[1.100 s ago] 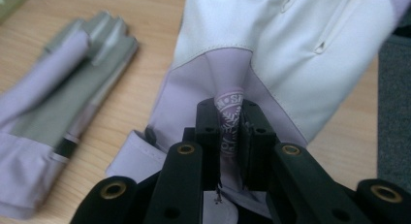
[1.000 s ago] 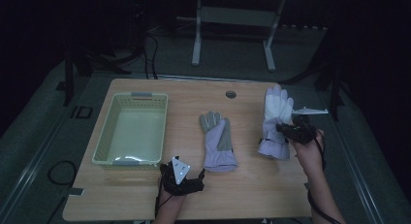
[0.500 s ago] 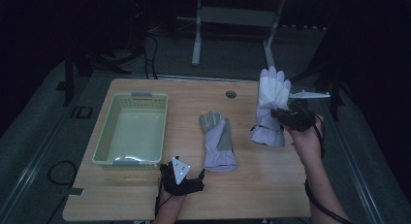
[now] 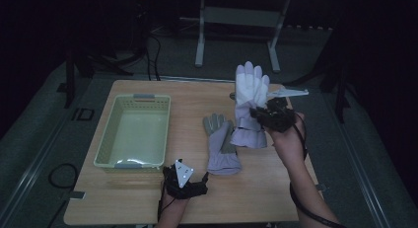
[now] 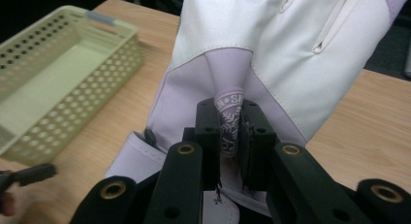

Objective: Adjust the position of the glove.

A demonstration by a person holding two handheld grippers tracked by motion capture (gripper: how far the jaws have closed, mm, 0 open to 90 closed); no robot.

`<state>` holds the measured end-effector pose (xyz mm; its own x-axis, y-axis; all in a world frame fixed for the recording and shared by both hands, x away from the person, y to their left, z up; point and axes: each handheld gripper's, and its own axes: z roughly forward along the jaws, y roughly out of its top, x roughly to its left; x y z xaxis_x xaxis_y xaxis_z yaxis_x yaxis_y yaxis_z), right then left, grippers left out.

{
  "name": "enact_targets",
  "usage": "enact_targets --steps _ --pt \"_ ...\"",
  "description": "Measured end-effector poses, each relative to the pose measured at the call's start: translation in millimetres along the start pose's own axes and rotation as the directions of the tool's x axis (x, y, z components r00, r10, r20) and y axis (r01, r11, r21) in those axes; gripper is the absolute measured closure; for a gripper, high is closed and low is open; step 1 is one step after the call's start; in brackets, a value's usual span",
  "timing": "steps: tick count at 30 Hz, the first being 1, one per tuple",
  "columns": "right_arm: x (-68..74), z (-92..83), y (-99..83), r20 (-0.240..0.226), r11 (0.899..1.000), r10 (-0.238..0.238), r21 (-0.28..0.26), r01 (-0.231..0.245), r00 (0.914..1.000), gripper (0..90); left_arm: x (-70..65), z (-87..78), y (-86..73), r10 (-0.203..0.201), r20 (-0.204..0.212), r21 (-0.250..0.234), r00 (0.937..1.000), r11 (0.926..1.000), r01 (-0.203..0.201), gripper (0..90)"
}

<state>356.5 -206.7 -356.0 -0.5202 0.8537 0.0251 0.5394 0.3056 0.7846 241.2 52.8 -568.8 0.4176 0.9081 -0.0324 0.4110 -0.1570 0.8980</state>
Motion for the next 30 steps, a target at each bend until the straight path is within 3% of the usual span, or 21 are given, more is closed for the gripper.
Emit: enact_targets --steps 3,13,19,30 --pt "20.2 8.8 0.8 -0.031 1.0 -0.023 0.014 0.023 0.9993 80.4 0.0 0.1 0.0 -0.002 0.001 0.001 1.0 1.0 0.002 0.8" --pt "49.8 41.5 -15.8 -0.06 0.993 -0.038 0.109 0.044 0.9975 80.3 -0.4 0.0 -0.1 0.003 0.002 -0.003 1.0 1.0 -0.003 0.8" --pt "54.2 66.9 -30.5 -0.051 0.983 -0.047 0.178 0.055 0.9976 80.3 0.1 -0.4 -0.4 -0.007 0.004 -0.008 1.0 0.9999 0.008 0.8" --pt "44.6 108.6 -55.2 -0.05 0.958 0.005 0.287 0.01 0.9987 80.0 -0.6 -0.2 -0.2 0.002 0.003 -0.001 1.0 1.0 -0.002 0.8"
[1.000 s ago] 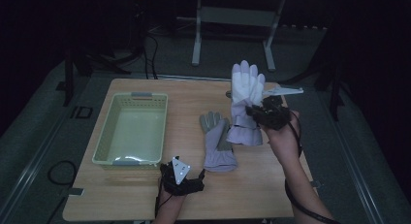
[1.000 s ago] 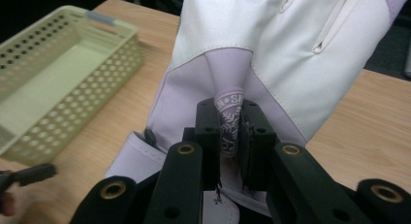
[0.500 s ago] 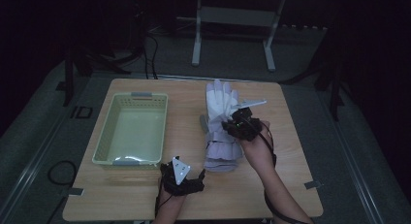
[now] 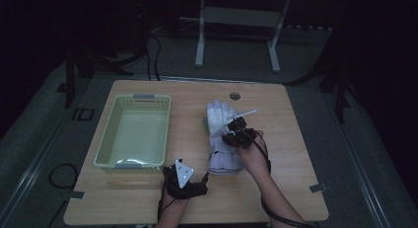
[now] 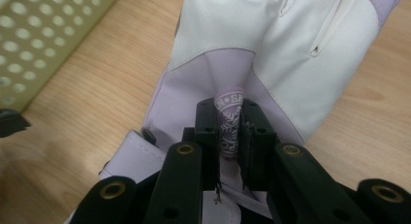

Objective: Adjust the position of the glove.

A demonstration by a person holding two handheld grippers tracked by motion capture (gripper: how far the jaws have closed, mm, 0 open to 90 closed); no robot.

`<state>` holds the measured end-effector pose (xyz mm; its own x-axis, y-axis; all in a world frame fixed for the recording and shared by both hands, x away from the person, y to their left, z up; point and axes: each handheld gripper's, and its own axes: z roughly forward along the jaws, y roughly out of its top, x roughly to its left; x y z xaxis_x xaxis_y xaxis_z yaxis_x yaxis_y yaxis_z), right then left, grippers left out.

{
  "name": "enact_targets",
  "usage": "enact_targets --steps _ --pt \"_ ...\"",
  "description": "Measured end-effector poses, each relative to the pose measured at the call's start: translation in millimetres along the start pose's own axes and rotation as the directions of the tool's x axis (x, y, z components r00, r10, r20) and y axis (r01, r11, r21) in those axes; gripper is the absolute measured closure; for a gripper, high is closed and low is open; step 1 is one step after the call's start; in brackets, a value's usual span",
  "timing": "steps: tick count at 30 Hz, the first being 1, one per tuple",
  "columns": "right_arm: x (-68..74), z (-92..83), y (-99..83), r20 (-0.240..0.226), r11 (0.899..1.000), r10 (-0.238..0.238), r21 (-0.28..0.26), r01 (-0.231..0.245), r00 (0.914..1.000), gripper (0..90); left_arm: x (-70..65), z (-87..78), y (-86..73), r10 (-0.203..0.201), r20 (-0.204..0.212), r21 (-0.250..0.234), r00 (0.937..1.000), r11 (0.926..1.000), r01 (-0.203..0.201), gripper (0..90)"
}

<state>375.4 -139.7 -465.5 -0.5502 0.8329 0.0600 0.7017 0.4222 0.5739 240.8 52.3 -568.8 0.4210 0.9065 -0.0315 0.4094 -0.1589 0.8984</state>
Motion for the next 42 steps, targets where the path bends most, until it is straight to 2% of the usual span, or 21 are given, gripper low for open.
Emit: enact_targets --steps 9,15,19,22,27,29,31,32,34,38,39,42 --pt "-5.8 27.1 -4.1 -0.004 0.999 0.025 0.045 -0.025 0.9997 78.3 -0.1 0.3 0.0 -0.001 -0.001 0.001 1.0 1.0 0.001 0.8" --pt "-9.9 31.0 -6.3 0.026 0.998 0.009 0.055 -0.011 0.9996 76.8 0.0 0.3 0.0 0.002 0.001 0.001 1.0 1.0 -0.002 0.8" --pt "-17.8 32.6 -8.1 0.026 0.998 0.033 0.056 -0.035 0.9991 76.3 -0.1 0.3 0.0 -0.001 0.0 -0.001 1.0 1.0 0.001 0.8" --pt "-16.7 32.8 -7.8 0.039 0.998 0.023 0.055 -0.025 0.999 73.4 -0.1 0.5 0.0 -0.003 0.0 -0.001 1.0 1.0 0.003 0.8" --pt "-16.1 30.3 -8.3 0.031 1.0 0.012 0.023 -0.012 0.9995 60.4 0.2 0.8 0.2 -0.002 0.001 0.007 1.0 1.0 0.002 0.8" --pt "-17.6 25.7 -8.5 0.034 1.0 0.007 -0.006 -0.007 0.9994 50.8 0.6 1.1 0.4 -0.005 0.005 0.011 1.0 0.9999 0.005 0.8" --pt "-19.7 22.1 -8.3 0.022 1.0 -0.006 -0.021 0.006 0.9997 36.5 1.3 1.1 0.6 -0.009 0.007 0.015 0.9999 0.9999 0.009 0.8" --pt "-20.7 20.4 -8.4 0.023 0.999 -0.009 -0.03 0.01 0.9997 34.1 1.5 1.1 0.6 -0.01 0.01 0.015 0.9999 0.9998 0.01 0.8" --pt "-24.3 14.3 -9.1 -0.009 0.999 -0.017 -0.049 0.017 0.9998 23.2 1.7 1.4 0.6 -0.013 0.011 0.016 0.9999 0.9998 0.012 0.8" --pt "-29.1 6.0 -11.1 -0.045 0.996 -0.011 -0.086 0.007 0.9989 17.9 2.6 1.7 0.8 -0.021 0.015 0.023 0.9997 0.9995 0.021 0.8" --pt "-32.1 2.2 -13.2 -0.063 0.996 -0.028 -0.083 0.022 0.9976 14.5 3.2 2.3 0.9 -0.029 0.016 0.026 0.9994 0.9992 0.029 0.8" --pt "-37.4 -2.9 -17.5 -0.082 0.992 -0.05 -0.123 0.04 0.9954 15.5 4.3 2.3 1.1 -0.031 0.027 0.03 0.9991 0.9991 0.03 0.8"
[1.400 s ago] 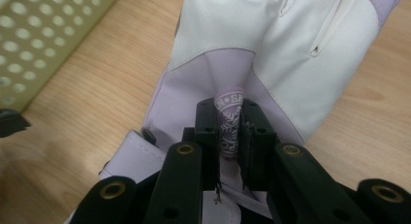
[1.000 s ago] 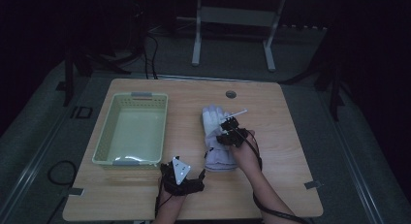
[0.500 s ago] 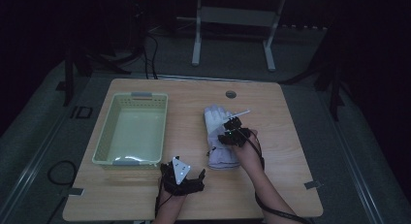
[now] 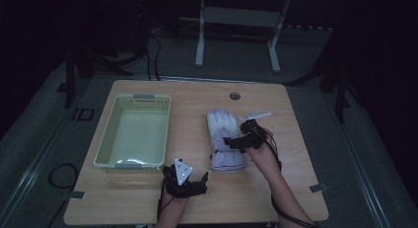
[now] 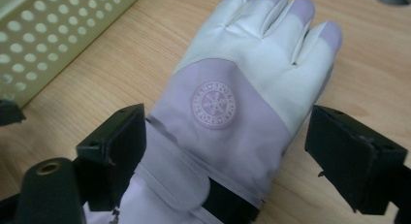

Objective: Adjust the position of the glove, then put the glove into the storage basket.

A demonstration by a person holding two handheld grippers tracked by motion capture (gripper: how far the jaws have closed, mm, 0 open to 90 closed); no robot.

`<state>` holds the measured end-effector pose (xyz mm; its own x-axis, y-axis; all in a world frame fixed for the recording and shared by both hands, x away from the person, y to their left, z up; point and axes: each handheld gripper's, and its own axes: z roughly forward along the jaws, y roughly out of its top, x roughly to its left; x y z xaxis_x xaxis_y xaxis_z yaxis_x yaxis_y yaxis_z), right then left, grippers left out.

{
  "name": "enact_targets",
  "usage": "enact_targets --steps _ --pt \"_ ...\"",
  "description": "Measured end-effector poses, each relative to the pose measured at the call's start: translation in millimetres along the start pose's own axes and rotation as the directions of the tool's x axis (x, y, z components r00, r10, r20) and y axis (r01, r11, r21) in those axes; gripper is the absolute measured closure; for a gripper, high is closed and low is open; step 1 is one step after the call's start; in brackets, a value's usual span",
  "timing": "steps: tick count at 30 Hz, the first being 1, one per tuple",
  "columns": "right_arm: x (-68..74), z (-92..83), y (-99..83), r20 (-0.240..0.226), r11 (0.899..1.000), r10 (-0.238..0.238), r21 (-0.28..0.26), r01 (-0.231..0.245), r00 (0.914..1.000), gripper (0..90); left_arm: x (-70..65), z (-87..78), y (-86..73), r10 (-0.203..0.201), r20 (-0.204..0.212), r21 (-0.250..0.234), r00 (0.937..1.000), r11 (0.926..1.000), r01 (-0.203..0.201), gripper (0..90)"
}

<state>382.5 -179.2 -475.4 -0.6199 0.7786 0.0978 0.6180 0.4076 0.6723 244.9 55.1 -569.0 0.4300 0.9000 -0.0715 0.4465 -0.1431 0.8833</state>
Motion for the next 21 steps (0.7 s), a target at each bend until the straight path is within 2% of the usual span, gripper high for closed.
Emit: enact_targets --steps 2,4,7,8,10,11,12,13,14,16,17,18,19,20,21 --pt "-3.3 -4.6 -3.3 0.004 0.999 -0.035 -0.029 0.035 0.9994 15.6 0.5 0.2 0.2 0.003 0.011 -0.001 0.9999 1.0 -0.003 0.8" --pt "-6.8 -9.6 -6.6 0.02 0.995 -0.08 -0.054 0.081 0.9966 14.8 2.4 1.2 1.8 0.004 0.063 0.019 0.998 0.9998 -0.005 0.8" --pt "-11.2 -15.0 -10.1 0.027 0.992 -0.102 -0.068 0.103 0.9944 14.8 3.1 1.3 2.5 0.005 0.073 0.025 0.9973 0.9997 -0.007 0.8" --pt "-16.9 -20.7 -14.5 0.007 0.993 -0.091 -0.068 0.092 0.9958 14.8 6.0 1.4 7.5 -0.009 0.139 0.044 0.9903 0.999 0.003 0.8" --pt "-18.6 -22.6 -16.4 0.004 0.992 -0.092 -0.082 0.092 0.9957 14.8 6.9 3.4 15.0 -0.002 0.205 0.062 0.9787 0.998 -0.011 0.8" --pt "-22.3 -26.0 -19.4 -0.004 0.993 -0.073 -0.092 0.072 0.9973 14.5 6.5 4.1 18.8 0.012 0.229 0.05 0.9733 0.9984 -0.024 0.8" --pt "-22.3 -26.0 -19.4 -0.004 0.993 -0.073 -0.092 0.072 0.9973 14.5 5.5 5.3 23.8 0.033 0.246 0.059 0.9686 0.997 -0.049 0.8" --pt "-25.0 -28.8 -22.0 -0.007 0.993 -0.049 -0.112 0.048 0.9988 14.3 3.8 7.8 34.5 0.044 0.271 0.086 0.9615 0.9938 -0.07 0.8" --pt "-25.0 -28.8 -22.0 -0.007 0.993 -0.049 -0.112 0.048 0.9988 14.3 3.8 7.8 34.5 0.044 0.271 0.086 0.9615 0.9938 -0.07 0.9" --pt "-25.4 -29.1 -24.6 -0.011 0.992 -0.04 -0.122 0.038 0.9992 11.4 3.5 10.5 45.5 0.036 0.267 0.125 0.9631 0.9896 -0.071 0.9" --pt "-24.3 -27.0 -27.1 -0.023 0.991 -0.051 -0.125 0.047 0.9985 10.7 4.5 13.5 56.5 0.012 0.246 0.145 0.9692 0.9883 -0.049 0.8" --pt "-24.3 -27.0 -27.1 -0.023 0.991 -0.051 -0.125 0.047 0.9985 10.7 4.5 13.5 56.5 0.012 0.246 0.145 0.9692 0.9883 -0.049 0.8" --pt "-24.4 -22.6 -28.8 -0.007 0.991 -0.033 -0.127 0.032 0.9994 10.8 4.9 18.0 67.9 0.007 0.208 0.149 0.9781 0.988 -0.039 0.8" --pt "-24.4 -22.6 -28.8 -0.007 0.991 -0.033 -0.127 0.032 0.9994 10.8 4.9 18.0 67.9 0.007 0.208 0.149 0.9781 0.988 -0.039 0.8" --pt "-25.4 -20.1 -29.3 -0.012 0.992 -0.03 -0.122 0.029 0.9995 12.3 4.4 21.0 74.5 0.019 0.185 0.157 0.9827 0.9863 -0.049 0.8"
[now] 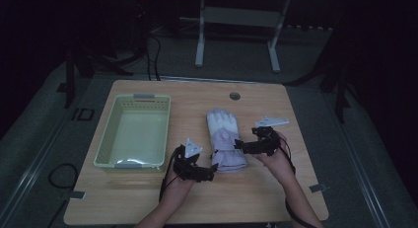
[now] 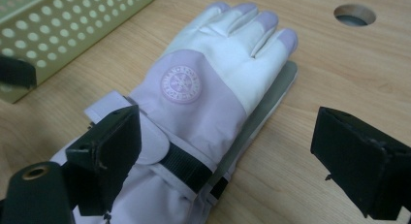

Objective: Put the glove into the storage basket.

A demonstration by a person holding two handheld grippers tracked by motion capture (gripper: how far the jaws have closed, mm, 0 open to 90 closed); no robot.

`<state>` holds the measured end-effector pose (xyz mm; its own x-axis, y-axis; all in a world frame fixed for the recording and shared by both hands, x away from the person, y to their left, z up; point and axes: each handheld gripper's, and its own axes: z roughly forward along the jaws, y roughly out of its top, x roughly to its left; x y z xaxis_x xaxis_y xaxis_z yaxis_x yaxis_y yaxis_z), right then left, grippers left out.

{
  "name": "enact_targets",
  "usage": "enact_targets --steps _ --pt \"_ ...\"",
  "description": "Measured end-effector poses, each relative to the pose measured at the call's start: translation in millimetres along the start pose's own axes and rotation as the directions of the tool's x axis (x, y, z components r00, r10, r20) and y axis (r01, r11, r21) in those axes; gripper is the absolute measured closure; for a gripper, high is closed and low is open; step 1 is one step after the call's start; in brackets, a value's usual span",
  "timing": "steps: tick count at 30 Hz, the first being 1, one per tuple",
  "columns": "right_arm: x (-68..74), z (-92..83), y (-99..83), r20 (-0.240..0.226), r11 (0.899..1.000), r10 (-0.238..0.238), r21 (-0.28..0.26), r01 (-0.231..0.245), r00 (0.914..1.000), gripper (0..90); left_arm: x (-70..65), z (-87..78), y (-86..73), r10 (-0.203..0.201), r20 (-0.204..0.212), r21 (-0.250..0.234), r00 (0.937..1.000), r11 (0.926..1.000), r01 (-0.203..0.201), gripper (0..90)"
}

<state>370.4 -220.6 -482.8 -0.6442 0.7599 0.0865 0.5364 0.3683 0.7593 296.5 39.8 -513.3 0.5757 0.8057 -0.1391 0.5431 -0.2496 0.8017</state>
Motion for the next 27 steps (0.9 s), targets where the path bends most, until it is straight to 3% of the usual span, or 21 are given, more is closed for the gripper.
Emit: enact_targets --steps 1,2,3,4,5,6,9,10,13,16,19,20,22,23,24,25,26,27 --pt "-1.3 1.9 -0.7 0.003 1.0 0.004 -0.01 -0.004 1.0 15.5 0.4 2.3 6.6 0.009 -0.015 0.005 0.9999 0.9999 -0.009 0.9" --pt "-4.6 5.0 -0.3 0.031 1.0 0.018 -0.025 -0.017 0.9994 24.3 0.6 4.1 12.2 0.003 -0.024 0.0 0.9997 1.0 -0.003 0.9" --pt "-4.6 5.0 -0.3 0.031 1.0 0.018 -0.025 -0.017 0.9994 24.3 1.3 5.8 16.9 -0.001 -0.033 -0.002 0.9995 1.0 0.001 0.9" --pt "-8.0 8.0 1.7 0.035 0.998 0.041 -0.043 -0.039 0.9986 31.5 1.1 8.7 20.8 -0.012 -0.051 -0.001 0.9986 0.9999 0.012 8.5" --pt "-8.0 8.0 1.7 0.035 0.998 0.041 -0.043 -0.039 0.9986 31.5 0.7 11.5 23.2 -0.031 -0.063 0.002 0.9975 0.9995 0.032 8.5" --pt "-9.6 12.2 2.6 0.046 0.998 0.047 -0.043 -0.045 0.9978 36.7 -1.4 19.1 23.6 -0.05 -0.061 0.023 0.9969 0.9984 0.051 14.2" --pt "-11.7 22.2 -2.7 0.046 0.998 0.058 -0.017 -0.057 0.9973 42.3 -3.6 28.0 19.2 -0.074 -0.039 0.06 0.9965 0.9953 0.076 14.3" --pt "-12.5 25.4 -5.4 0.036 0.997 0.073 -0.002 -0.073 0.9967 44.1 -5.9 35.8 11.0 -0.107 -0.012 0.095 0.9942 0.9896 0.108 14.4" --pt "-15.6 30.3 -10.7 -0.005 0.994 0.109 0.015 -0.109 0.994 44.2 -8.2 42.5 1.8 -0.124 -0.009 0.116 0.9922 0.9855 0.124 14.6" --pt "-20.5 39.2 -19.2 -0.056 0.983 0.179 0.054 -0.176 0.9823 43.9 -2.5 50.1 -8.3 -0.175 0.024 0.13 0.9843 0.9768 0.17 15.2" --pt "-22.5 43.8 -22.6 -0.084 0.977 0.208 0.073 -0.202 0.9746 44.1 -0.8 54.5 -11.1 -0.171 0.033 0.146 0.9847 0.9754 0.165 18.5" --pt "-23.9 46.4 -24.3 -0.094 0.972 0.225 0.087 -0.217 0.9698 45.5 0.7 56.6 -12.5 -0.172 0.056 0.153 0.9835 0.9749 0.162 18.5" --pt "-30.8 55.9 -30.7 -0.148 0.947 0.309 0.141 -0.289 0.9395 46.4 3.5 59.4 -14.2 -0.188 0.088 0.163 0.9783 0.9716 0.172 28.0" --pt "-33.8 58.7 -32.7 -0.169 0.931 0.353 0.159 -0.328 0.9205 47.0 4.9 60.2 -14.7 -0.195 0.121 0.169 0.9733 0.9703 0.173 34.4" --pt "-37.1 60.6 -34.6 -0.197 0.919 0.385 0.172 -0.355 0.9016 49.8 6.8 61.1 -14.6 -0.208 0.176 0.181 0.9623 0.9677 0.176 40.5" --pt "-39.2 61.9 -36.2 -0.225 0.908 0.412 0.181 -0.377 0.8831 55.4 6.8 61.1 -14.6 -0.208 0.176 0.181 0.9623 0.9677 0.176 46.7" --pt "-39.4 62.5 -36.9 -0.24 0.907 0.415 0.184 -0.379 0.8777 61.7 6.6 61.4 -13.7 -0.207 0.193 0.189 0.9592 0.967 0.171 52.0" --pt "-39.4 62.5 -36.9 -0.24 0.907 0.415 0.184 -0.379 0.8777 61.7 7.0 61.3 -12.3 -0.211 0.204 0.2 0.956 0.965 0.17 52.0"
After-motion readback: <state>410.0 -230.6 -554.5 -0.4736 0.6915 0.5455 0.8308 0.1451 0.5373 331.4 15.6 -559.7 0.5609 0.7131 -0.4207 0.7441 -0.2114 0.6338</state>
